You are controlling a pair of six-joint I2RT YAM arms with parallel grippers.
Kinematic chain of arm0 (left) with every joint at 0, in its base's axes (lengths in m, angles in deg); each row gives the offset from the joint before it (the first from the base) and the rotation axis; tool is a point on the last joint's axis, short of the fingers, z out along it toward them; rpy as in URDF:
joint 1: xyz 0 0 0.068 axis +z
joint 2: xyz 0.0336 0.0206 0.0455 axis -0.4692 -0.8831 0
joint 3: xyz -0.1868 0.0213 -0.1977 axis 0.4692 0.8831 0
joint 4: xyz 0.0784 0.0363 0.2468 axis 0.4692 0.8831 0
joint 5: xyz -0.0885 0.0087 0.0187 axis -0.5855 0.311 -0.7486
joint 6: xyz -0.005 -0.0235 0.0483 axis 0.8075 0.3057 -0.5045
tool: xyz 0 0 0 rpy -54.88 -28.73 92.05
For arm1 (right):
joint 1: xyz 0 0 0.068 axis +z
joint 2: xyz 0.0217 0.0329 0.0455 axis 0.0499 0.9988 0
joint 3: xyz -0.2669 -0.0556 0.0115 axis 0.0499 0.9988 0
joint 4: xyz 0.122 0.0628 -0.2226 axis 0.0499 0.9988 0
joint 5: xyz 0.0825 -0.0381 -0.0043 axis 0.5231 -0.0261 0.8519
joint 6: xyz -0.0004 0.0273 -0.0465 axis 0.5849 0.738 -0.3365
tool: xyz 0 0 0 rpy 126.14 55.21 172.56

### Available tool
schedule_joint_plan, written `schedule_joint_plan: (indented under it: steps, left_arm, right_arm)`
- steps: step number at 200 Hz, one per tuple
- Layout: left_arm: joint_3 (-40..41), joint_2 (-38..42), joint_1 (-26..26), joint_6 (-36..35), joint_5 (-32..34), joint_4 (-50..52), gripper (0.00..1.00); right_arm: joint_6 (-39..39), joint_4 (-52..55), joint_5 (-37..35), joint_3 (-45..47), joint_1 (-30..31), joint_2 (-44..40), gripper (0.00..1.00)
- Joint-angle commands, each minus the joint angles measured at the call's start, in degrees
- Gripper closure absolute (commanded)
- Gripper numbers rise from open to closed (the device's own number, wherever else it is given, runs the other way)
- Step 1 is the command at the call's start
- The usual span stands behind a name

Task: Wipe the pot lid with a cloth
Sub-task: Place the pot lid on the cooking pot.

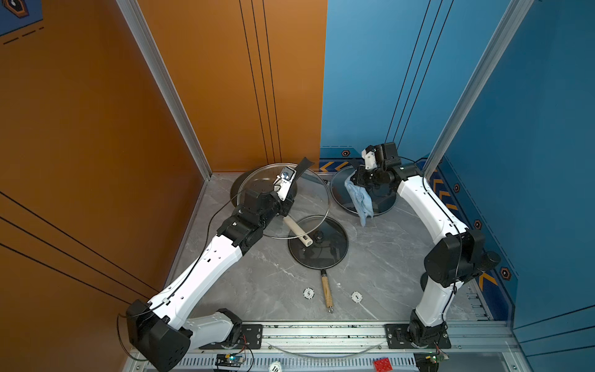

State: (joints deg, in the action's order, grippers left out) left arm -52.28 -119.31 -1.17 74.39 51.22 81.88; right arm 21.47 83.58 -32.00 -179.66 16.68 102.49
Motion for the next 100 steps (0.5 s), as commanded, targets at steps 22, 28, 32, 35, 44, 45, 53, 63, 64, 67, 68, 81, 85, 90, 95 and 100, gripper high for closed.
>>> schedule_joint_plan:
  steps: [22, 28, 32, 35, 44, 45, 53, 63, 64, 67, 68, 81, 85, 90, 95, 100]
  left_arm:
    - [-3.1, -8.1, 7.0, 6.5, 5.6, -22.7, 1.0]
    - [-3.3, -9.7, 8.1, 7.2, 6.3, -24.5, 1.0]
    - [-3.5, -10.9, 9.0, 7.9, 6.8, -25.3, 1.0]
    - [-3.8, -11.7, 9.6, 8.5, 6.9, -25.8, 1.0]
    - [-4.6, -14.4, 11.5, 11.0, 7.3, -26.8, 1.0]
    - [-4.7, -14.7, 11.7, 11.3, 7.3, -27.0, 1.0]
    - [-5.6, -16.9, 13.1, 12.9, 6.9, -27.7, 1.0]
    - [-6.6, -19.7, 14.2, 12.7, 7.2, -28.9, 1.0]
    - [-6.7, -20.1, 14.2, 12.6, 7.3, -29.1, 1.0]
    - [-6.9, -20.9, 14.4, 12.4, 7.7, -29.5, 1.0]
    - [-7.1, -21.2, 14.5, 12.3, 7.9, -29.6, 1.0]
    - [-8.2, -24.7, 15.4, 12.5, 8.4, -31.1, 1.0]
    - [-8.6, -25.9, 15.7, 13.0, 8.5, -31.6, 1.0]
    - [-9.0, -27.2, 16.1, 13.8, 8.9, -32.2, 1.0]
    - [-9.4, -28.5, 16.5, 14.6, 9.0, -33.0, 1.0]
    - [-9.8, -29.8, 16.7, 14.9, 8.9, -33.7, 1.0]
  right_arm:
    - [11.5, -17.6, 5.3, 6.9, -4.8, -11.1, 0.98]
    - [11.2, -17.8, 5.1, 6.9, -5.1, -12.0, 0.98]
    - [10.9, -17.7, 5.0, 7.0, -5.3, -12.5, 0.98]
    - [10.6, -17.6, 4.8, 6.9, -5.4, -12.8, 0.99]
    - [9.6, -17.0, 4.4, 7.1, -5.9, -13.9, 0.99]
    - [9.5, -17.0, 4.4, 7.1, -6.0, -14.1, 0.98]
    - [8.7, -16.3, 3.9, 7.6, -6.5, -15.0, 0.99]
    - [8.1, -15.7, 3.0, 8.7, -7.2, -16.3, 0.99]
    - [8.1, -15.7, 2.8, 8.8, -7.4, -16.5, 0.98]
    - [8.0, -15.6, 2.7, 9.3, -7.5, -16.9, 0.98]
    - [8.0, -15.6, 2.6, 9.5, -7.6, -17.0, 0.98]
    - [8.3, -15.4, 2.1, 11.8, -8.6, -19.3, 0.98]
    - [8.3, -15.4, 1.8, 12.5, -8.7, -20.1, 0.98]
    - [8.3, -15.3, 1.4, 13.4, -9.0, -21.0, 0.98]
    - [8.2, -15.2, 1.0, 14.4, -9.2, -22.0, 0.98]
    - [8.1, -14.9, 0.5, 15.3, -9.3, -23.1, 0.99]
